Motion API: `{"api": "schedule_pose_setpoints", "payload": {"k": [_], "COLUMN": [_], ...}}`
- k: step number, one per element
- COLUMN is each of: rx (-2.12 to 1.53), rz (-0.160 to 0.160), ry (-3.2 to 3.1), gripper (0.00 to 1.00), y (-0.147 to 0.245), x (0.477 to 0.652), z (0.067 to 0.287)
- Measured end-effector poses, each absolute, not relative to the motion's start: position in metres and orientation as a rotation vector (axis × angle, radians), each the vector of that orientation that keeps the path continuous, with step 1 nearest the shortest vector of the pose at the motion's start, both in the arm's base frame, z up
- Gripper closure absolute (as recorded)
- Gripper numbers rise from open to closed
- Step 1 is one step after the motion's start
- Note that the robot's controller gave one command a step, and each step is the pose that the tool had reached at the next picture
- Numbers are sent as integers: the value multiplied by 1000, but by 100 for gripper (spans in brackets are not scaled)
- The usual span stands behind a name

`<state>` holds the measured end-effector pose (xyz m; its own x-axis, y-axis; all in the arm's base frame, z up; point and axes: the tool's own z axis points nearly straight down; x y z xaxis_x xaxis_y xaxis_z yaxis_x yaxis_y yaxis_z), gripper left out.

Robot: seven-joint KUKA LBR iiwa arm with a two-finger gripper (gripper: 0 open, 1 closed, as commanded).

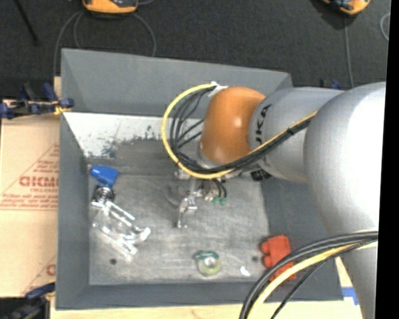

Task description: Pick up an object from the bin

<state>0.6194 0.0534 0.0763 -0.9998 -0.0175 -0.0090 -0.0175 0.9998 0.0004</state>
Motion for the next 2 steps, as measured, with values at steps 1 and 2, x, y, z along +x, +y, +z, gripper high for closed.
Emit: {"api": "schedule_pose_setpoints", "payload": {"k": [1,2], "rx": [-27,-25], "rz": [2,1], "ry": [3123,3129], "gripper": [100,100], "y": [53,53], "x": [622,626], "z": [79,158]}}
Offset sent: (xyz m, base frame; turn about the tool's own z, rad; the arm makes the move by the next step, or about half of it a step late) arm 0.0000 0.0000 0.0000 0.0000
